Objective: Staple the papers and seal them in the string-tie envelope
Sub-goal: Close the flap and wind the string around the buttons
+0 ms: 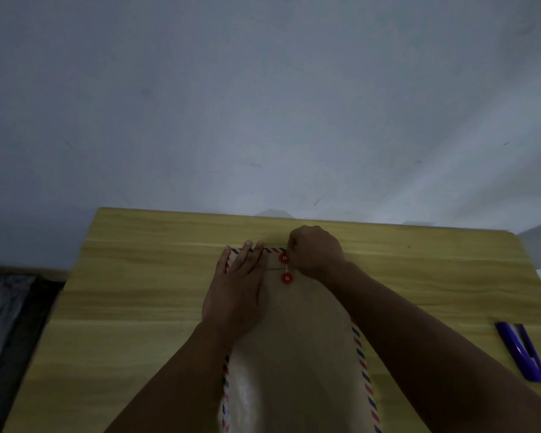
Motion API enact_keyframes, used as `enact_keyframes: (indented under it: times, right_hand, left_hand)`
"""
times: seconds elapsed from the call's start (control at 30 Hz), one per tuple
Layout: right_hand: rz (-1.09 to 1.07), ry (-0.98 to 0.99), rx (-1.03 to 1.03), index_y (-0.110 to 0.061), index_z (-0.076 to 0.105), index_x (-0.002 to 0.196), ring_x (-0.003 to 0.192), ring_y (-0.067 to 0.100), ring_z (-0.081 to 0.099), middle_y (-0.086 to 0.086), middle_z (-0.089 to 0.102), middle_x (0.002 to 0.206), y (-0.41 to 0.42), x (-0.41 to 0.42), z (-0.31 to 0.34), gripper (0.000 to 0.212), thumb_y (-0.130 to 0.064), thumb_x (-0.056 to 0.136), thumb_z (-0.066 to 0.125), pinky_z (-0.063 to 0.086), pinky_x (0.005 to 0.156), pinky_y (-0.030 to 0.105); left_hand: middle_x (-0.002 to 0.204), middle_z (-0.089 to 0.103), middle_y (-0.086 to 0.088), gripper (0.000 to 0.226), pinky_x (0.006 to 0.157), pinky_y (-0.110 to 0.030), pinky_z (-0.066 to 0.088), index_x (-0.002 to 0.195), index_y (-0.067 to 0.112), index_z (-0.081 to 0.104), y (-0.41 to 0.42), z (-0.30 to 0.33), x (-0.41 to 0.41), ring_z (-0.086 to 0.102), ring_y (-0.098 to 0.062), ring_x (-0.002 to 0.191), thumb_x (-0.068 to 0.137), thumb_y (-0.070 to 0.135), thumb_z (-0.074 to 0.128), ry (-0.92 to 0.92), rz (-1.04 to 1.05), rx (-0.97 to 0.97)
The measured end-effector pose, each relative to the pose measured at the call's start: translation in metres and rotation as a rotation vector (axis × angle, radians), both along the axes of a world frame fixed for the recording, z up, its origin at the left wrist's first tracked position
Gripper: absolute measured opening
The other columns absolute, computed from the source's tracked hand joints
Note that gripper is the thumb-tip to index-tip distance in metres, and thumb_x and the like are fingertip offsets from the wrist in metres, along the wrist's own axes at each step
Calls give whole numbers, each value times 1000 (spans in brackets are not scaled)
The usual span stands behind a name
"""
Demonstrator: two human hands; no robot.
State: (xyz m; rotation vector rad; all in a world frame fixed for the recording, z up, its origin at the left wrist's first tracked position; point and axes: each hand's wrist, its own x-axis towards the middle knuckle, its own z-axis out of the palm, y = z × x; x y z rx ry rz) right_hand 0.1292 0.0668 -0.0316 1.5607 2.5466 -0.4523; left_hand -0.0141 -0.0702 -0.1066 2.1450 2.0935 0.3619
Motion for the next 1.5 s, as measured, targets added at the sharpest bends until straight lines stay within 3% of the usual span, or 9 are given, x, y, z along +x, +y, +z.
enact_keyframes:
  times: [0.2,0.33,0.7,0.77,0.87,1.03,1.27,1.4,1.5]
  right_hand:
    - [62,-42,33,-17,68,100,96,32,66,8,68,103,-11,-20,-8,14,-25,92,60,49,71,36]
    - [178,-5,41,-18,65,102,96,30,63,7,68,103,-29,-6,-9,25,-31,102,43,37,69,36]
    - [186,187,72,-21,74,103,92,19,66,-1,74,103,-50,61,-11,23,-33,99,55,53,83,37]
    - [260,141,123,-17,73,103,83,25,65,3,72,99,-54,69,-12,23,-29,99,54,51,79,39]
    - [454,42,296,-15,71,87,57,25,58,4,66,78,-62,78,-10,9,-22,82,75,46,63,34]
    - [567,-21,294,-22,67,80,47,17,50,-3,59,66,-79,81,-10,18,-29,72,82,43,58,27]
    - [512,-48,211,-17,63,105,71,27,62,7,68,99,-93,53,-13,17,-29,96,56,37,67,35]
    - [469,-4,259,-20,68,91,53,19,54,0,71,84,-95,62,-9,13,-32,87,71,46,59,30]
    - [471,-28,256,-23,69,89,49,15,49,-4,63,69,-94,82,-9,17,-32,79,80,38,55,26]
  left_hand:
    - [168,26,-1,61,124,-57,20,157,15,36,0,-1,0,17,-20,158,98,34,38,29,1,-11]
    - [167,30,-1,63,123,-57,22,155,15,40,0,1,0,21,-21,156,95,35,39,20,7,-4]
    - [170,21,-2,63,126,-52,16,157,19,36,1,5,4,11,-22,159,98,41,31,32,33,-52]
    - [170,21,-2,63,127,-52,15,157,19,36,1,5,5,11,-21,159,98,41,31,36,37,-50]
    - [169,23,-1,63,127,-51,14,156,20,39,1,5,5,13,-21,158,97,40,33,37,44,-40]
    - [168,26,-1,63,126,-54,16,154,20,42,1,6,9,17,-22,158,95,40,31,56,73,-47]
    - [169,24,-3,65,126,-56,15,155,19,40,-1,11,10,16,-23,158,95,43,32,31,49,-60]
    - [171,16,-7,73,126,-55,12,159,19,31,-13,7,-4,10,-26,159,98,59,29,57,-75,-27]
    - [171,14,-5,94,127,-55,10,161,21,25,-17,8,-10,6,-25,159,90,83,29,69,-91,-37]
